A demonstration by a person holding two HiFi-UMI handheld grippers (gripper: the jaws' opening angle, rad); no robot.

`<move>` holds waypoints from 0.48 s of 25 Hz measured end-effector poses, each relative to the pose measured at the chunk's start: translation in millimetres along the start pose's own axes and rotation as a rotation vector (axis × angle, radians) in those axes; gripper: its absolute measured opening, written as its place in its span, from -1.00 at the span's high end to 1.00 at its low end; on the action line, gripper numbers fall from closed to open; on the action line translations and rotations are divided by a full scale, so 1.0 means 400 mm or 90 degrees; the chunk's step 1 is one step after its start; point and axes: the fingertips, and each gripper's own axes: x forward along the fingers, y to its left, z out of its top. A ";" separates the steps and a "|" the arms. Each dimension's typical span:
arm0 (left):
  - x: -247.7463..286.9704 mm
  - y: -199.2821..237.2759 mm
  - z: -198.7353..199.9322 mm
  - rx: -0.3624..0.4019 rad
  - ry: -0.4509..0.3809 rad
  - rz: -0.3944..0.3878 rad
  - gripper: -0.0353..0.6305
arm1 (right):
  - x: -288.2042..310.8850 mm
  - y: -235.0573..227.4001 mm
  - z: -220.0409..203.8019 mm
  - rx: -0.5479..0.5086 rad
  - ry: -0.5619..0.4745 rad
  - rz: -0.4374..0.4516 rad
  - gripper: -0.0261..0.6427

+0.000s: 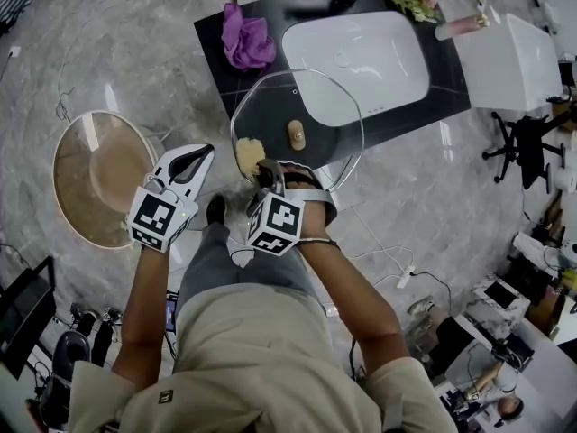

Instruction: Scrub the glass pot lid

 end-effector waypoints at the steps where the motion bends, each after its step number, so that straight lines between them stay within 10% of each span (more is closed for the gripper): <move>1: 0.002 -0.001 -0.002 0.001 0.003 -0.001 0.85 | -0.004 0.005 -0.005 0.002 0.000 0.003 0.77; 12: 0.051 -0.049 0.025 0.021 0.006 -0.028 0.85 | -0.079 0.064 -0.181 0.041 0.053 0.040 0.77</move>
